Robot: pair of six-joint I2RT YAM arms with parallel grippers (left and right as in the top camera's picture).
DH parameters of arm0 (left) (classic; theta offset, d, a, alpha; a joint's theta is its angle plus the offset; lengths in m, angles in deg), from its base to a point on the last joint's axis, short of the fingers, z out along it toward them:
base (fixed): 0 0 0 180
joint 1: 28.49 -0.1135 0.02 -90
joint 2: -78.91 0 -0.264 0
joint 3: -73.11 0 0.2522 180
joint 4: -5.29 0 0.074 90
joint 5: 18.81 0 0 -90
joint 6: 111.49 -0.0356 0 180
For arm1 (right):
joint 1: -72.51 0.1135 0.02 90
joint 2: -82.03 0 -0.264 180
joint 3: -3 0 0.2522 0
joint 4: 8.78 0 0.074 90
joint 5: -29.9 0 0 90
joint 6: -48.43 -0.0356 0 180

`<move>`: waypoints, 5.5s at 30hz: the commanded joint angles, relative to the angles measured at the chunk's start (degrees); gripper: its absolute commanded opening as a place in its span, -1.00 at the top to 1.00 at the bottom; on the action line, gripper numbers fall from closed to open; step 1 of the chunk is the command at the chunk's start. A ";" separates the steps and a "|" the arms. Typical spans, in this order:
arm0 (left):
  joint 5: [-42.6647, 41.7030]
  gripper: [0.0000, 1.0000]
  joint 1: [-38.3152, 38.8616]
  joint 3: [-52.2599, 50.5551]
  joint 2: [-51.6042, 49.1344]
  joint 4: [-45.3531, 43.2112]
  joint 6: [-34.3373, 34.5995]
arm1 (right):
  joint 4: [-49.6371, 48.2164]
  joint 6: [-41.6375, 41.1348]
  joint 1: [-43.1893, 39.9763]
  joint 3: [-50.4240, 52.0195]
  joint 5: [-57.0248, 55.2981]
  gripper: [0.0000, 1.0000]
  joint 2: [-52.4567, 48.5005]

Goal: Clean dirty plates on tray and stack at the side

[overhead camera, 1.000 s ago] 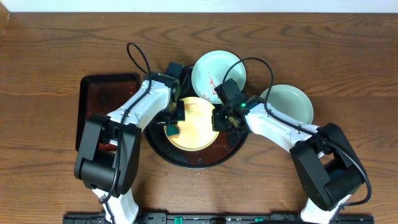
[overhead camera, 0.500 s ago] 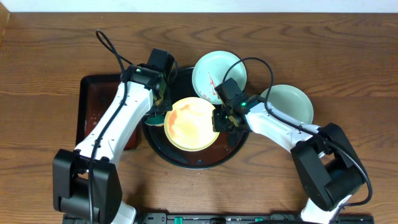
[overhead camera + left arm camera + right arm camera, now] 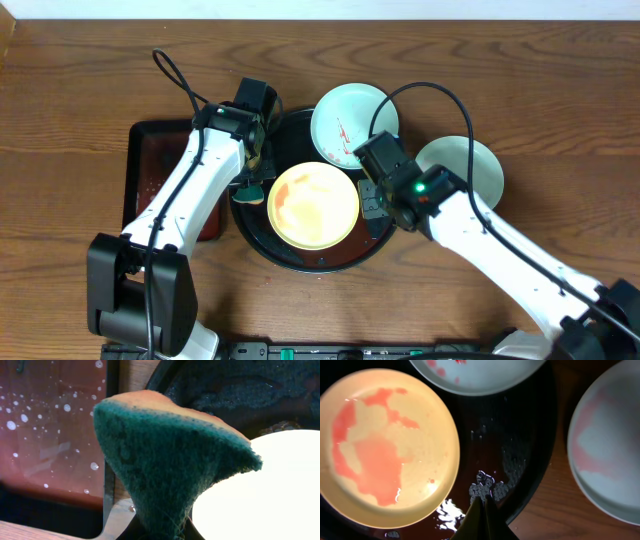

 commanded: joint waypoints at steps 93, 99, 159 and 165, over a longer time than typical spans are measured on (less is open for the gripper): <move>-1.38 0.85 -0.28 0.59 -0.61 -0.33 -1.01 | 4.76 2.69 21.99 0.04 -65.37 0.98 7.48; -1.38 0.85 -0.28 0.59 -0.61 -0.24 -1.03 | 10.32 -6.99 20.46 0.04 -55.95 0.98 7.48; -1.38 0.85 -0.28 0.59 -0.61 -0.33 -1.01 | -6.16 13.38 -44.65 -0.81 25.75 0.02 -0.90; -1.38 0.85 -0.28 0.59 -0.61 -0.33 -1.01 | -11.47 14.95 -36.24 -5.14 26.43 -0.18 -3.85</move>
